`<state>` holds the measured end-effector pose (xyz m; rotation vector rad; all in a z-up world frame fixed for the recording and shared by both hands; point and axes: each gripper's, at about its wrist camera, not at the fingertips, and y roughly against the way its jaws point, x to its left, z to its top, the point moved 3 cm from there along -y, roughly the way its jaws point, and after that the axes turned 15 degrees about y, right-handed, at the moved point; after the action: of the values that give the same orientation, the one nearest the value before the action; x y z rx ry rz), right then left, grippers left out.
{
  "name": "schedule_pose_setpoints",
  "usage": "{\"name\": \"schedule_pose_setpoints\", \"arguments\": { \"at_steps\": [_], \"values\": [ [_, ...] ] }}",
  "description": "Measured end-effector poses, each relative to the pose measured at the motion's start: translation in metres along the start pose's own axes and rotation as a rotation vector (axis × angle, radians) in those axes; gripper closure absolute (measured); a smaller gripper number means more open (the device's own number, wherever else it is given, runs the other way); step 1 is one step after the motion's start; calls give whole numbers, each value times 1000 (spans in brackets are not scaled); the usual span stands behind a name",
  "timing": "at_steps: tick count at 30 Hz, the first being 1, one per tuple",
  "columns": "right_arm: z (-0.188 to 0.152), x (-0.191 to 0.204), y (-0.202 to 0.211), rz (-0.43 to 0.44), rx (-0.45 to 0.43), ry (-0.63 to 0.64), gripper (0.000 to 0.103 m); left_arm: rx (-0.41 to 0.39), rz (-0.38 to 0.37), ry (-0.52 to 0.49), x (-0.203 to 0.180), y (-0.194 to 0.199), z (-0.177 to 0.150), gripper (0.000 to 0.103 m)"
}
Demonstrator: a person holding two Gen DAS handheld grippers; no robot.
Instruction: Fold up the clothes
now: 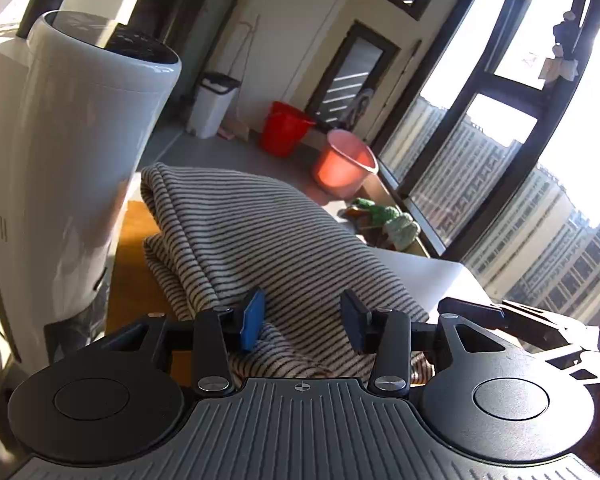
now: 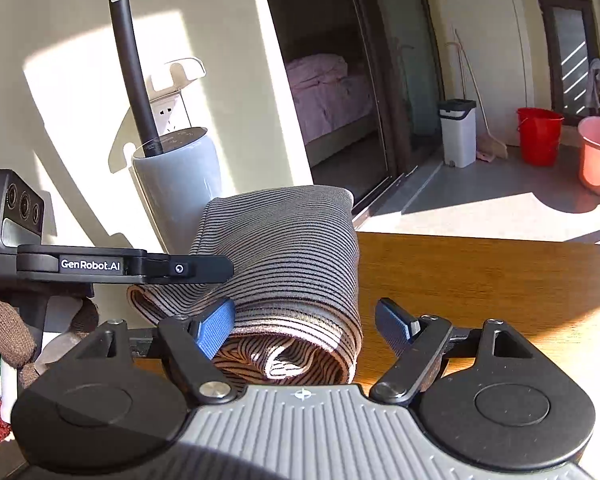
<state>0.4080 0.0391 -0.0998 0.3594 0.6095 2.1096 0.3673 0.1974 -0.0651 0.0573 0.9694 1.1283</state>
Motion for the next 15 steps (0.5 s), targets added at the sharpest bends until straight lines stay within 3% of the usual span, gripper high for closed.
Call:
{"name": "schedule_pose_setpoints", "arguments": {
  "at_steps": [7,9,12,13,15],
  "values": [
    [-3,11,-20,-68,40,100,36,3,0,-15,0,1,-4,57],
    [1,10,-16,-39,22,103,36,0,-2,-18,-1,-1,-4,57],
    [13,-3,-1,32,-42,12,35,-1,-10,-16,1,-1,-5,57],
    [18,-10,3,41,-71,-27,33,0,-16,-12,3,0,-6,57],
    [31,-21,3,26,-107,-78,15,1,-23,-8,4,1,-7,57]
  ]
}}
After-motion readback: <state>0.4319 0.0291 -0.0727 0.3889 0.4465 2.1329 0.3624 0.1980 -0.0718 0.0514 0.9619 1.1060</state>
